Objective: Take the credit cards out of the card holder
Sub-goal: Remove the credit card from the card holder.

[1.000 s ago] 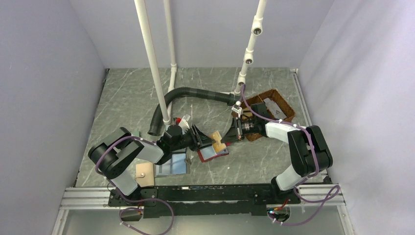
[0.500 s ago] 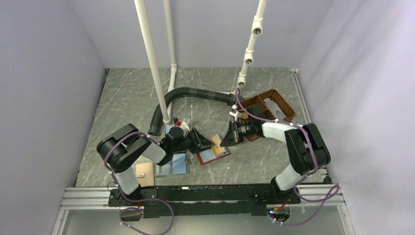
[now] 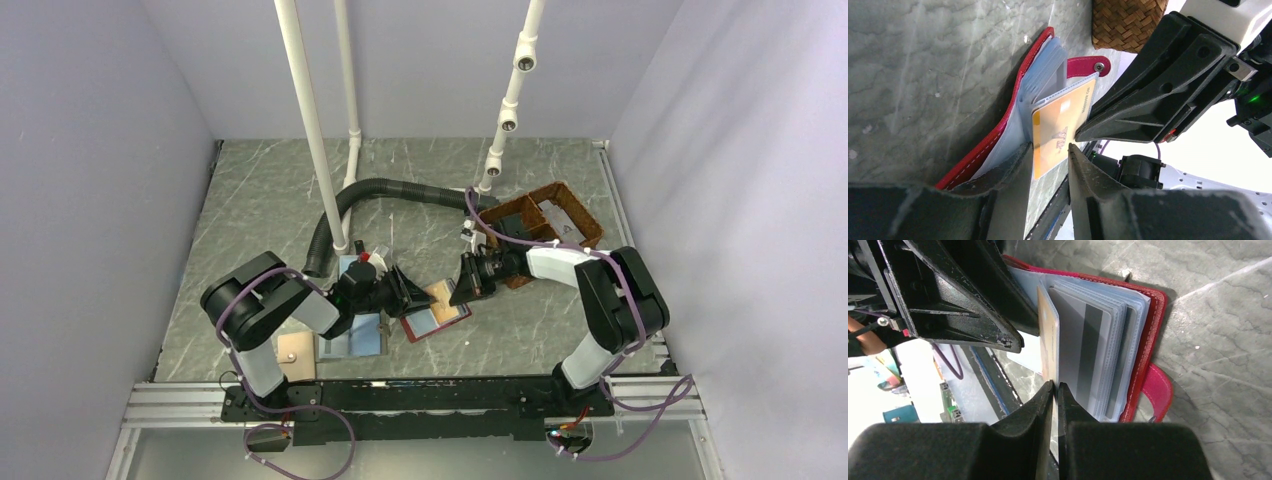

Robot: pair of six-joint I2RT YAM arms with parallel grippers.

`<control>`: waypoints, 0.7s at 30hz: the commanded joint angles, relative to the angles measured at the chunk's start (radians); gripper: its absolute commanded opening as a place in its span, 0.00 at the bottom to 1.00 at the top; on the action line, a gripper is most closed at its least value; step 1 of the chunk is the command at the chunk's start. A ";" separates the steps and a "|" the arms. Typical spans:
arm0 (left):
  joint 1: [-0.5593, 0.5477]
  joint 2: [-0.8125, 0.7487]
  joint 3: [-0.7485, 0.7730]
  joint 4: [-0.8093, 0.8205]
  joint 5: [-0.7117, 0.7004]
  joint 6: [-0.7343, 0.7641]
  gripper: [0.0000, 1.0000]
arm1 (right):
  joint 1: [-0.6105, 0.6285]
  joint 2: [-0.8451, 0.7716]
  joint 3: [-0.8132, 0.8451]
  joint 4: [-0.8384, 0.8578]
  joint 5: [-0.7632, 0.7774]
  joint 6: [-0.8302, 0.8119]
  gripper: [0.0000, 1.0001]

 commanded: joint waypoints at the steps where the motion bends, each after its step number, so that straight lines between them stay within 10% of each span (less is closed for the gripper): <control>1: 0.001 0.022 0.028 0.095 0.031 -0.013 0.36 | 0.017 0.007 0.044 -0.030 0.063 -0.045 0.11; 21: -0.016 0.025 0.052 0.104 0.037 -0.002 0.30 | 0.043 0.075 0.085 -0.074 0.095 -0.056 0.00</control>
